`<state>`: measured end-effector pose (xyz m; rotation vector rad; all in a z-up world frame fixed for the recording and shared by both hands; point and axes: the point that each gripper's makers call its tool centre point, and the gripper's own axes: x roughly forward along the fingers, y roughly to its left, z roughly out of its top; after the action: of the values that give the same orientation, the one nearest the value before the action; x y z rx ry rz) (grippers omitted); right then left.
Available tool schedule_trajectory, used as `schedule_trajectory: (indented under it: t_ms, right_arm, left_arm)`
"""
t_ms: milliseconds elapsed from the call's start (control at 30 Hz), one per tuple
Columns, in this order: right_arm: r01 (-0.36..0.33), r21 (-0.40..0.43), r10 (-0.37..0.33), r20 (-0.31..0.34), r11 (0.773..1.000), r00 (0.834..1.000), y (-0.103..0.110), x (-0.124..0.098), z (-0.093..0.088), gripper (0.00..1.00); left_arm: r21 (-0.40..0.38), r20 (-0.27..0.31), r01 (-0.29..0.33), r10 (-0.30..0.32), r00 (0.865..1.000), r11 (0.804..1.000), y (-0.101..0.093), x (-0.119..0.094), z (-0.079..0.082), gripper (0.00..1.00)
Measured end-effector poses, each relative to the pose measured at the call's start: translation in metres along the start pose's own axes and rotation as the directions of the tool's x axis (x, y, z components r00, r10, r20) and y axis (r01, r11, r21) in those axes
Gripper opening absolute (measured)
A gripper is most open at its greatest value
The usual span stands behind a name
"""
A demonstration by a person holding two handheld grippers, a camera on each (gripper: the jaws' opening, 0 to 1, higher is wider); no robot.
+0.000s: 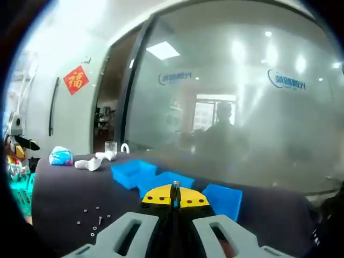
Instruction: Sort the screws, nuts, and washers into the corresponding bins
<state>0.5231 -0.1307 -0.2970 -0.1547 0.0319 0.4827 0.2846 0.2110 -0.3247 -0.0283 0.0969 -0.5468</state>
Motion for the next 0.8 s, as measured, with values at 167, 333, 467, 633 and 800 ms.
schedule_trajectory:
  t_ms: [167, 333, 467, 633, 800]
  right_arm:
    - [0.042, 0.025, -0.042, -0.014, 0.999, 0.999, -0.021, 0.018, -0.004, 0.0]
    - [0.075, 0.03, -0.073, -0.043, 0.997, 0.996, -0.036, 0.033, -0.012, 0.0]
    - [0.088, 0.019, -0.087, -0.069, 0.996, 0.994, -0.043, 0.04, -0.015, 0.0]
    - [0.106, 0.019, -0.104, -0.086, 0.994, 0.991, -0.053, 0.05, -0.017, 0.0]
    - [0.109, 0.004, -0.108, -0.103, 0.994, 0.989, -0.062, 0.065, -0.018, 0.0]
  left_arm:
    - [-0.003, 0.004, -0.01, 0.01, 1.0, 1.0, 0.002, -0.001, 0.0, 0.52]
    - [-0.003, 0.009, -0.021, 0.021, 1.0, 1.0, 0.003, -0.005, 0.002, 0.52]
    - [-0.005, 0.013, -0.031, 0.031, 0.999, 1.0, 0.005, -0.007, 0.003, 0.52]
    - [-0.009, 0.017, -0.035, 0.035, 0.999, 0.999, 0.004, -0.009, 0.003, 0.52]
    - [-0.007, 0.022, -0.04, 0.04, 0.999, 0.999, 0.004, -0.011, 0.006, 0.52]
